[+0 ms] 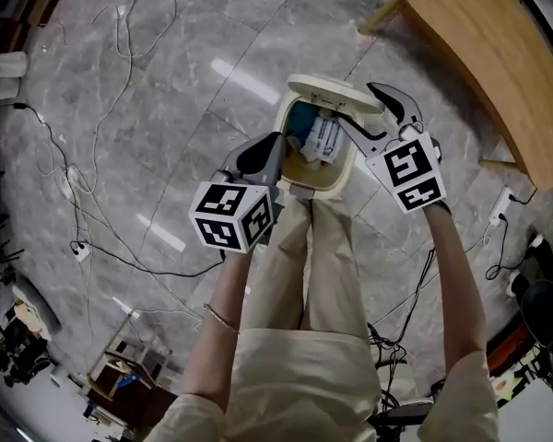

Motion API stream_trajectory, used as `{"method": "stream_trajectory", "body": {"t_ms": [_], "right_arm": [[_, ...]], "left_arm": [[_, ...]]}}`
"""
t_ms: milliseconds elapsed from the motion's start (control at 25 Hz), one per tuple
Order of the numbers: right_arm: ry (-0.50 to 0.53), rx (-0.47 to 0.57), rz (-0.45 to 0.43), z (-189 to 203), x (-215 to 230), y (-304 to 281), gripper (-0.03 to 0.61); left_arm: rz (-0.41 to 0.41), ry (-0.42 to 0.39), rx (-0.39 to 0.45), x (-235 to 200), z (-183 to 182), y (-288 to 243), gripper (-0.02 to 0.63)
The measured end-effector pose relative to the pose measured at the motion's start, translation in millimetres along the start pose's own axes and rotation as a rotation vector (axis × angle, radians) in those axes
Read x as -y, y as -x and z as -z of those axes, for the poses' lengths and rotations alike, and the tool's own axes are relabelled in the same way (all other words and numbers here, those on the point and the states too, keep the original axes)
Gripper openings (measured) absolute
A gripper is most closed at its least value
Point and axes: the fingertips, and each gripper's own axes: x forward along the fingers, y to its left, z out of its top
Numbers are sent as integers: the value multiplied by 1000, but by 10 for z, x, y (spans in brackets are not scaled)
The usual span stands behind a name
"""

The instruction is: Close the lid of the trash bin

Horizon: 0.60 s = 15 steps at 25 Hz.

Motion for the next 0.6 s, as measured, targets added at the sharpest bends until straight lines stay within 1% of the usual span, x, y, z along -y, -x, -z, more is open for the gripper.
{"method": "stream_trajectory", "body": {"t_ms": [480, 600], "right_arm": [[14, -11, 45, 122, -274, 74, 290], [6, -9, 44, 145, -374, 112, 290]], "left_arm": [[28, -8, -4, 68, 240, 157, 23], [27, -9, -2, 83, 299, 222, 23]]}}
